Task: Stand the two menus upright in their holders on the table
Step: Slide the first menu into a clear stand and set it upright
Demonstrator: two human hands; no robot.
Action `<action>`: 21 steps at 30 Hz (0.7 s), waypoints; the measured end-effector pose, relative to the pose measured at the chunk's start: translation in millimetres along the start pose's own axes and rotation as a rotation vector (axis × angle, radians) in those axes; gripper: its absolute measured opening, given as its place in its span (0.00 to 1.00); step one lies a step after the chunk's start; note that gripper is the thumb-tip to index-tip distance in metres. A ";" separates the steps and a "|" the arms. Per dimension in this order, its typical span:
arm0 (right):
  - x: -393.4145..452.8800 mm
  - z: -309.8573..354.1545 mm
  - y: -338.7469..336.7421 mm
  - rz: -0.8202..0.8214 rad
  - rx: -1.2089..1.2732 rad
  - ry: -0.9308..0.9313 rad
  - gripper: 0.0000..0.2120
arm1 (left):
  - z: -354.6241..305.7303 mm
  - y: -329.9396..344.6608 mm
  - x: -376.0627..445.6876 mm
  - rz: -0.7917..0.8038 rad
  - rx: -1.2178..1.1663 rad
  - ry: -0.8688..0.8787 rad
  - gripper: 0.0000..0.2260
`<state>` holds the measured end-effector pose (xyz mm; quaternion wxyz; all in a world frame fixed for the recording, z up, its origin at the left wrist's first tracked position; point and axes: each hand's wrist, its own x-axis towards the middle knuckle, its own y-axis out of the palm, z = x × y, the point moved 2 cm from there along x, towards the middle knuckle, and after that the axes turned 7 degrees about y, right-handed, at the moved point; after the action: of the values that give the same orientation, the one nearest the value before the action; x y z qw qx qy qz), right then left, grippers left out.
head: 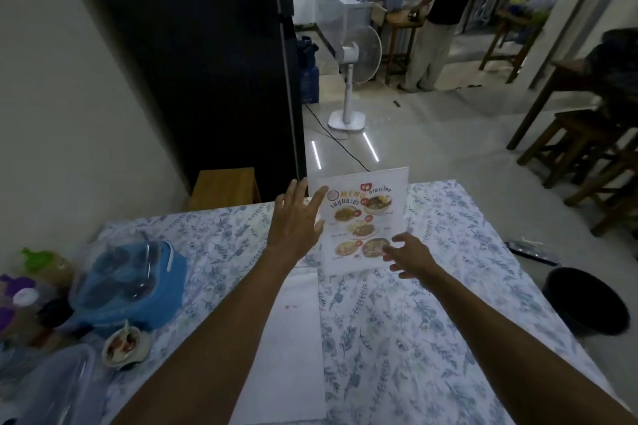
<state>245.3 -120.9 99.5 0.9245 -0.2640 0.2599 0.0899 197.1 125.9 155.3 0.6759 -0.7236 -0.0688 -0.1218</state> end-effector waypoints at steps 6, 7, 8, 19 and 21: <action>-40.2 -3.3 81.0 0.074 -0.070 -0.013 0.17 | 59.4 17.6 -82.3 0.086 -0.038 -0.109 0.30; -43.0 -7.1 95.0 0.087 -0.101 -0.011 0.17 | 68.6 22.5 -98.2 0.104 -0.040 -0.130 0.28; -45.8 -10.8 108.7 0.099 -0.128 -0.010 0.17 | 77.0 28.0 -114.3 0.117 -0.043 -0.145 0.27; -55.2 -60.9 173.5 0.123 -0.436 0.078 0.21 | 104.7 88.6 -227.3 0.394 -0.104 -0.331 0.33; -58.3 -68.8 175.6 0.130 -0.510 0.108 0.22 | 102.3 100.6 -234.4 0.403 -0.230 -0.413 0.32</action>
<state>112.7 -11.2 2.8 0.8051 -0.4756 0.2944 0.1975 7.0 235.3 -10.3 0.5719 -0.8038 -0.0456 0.1573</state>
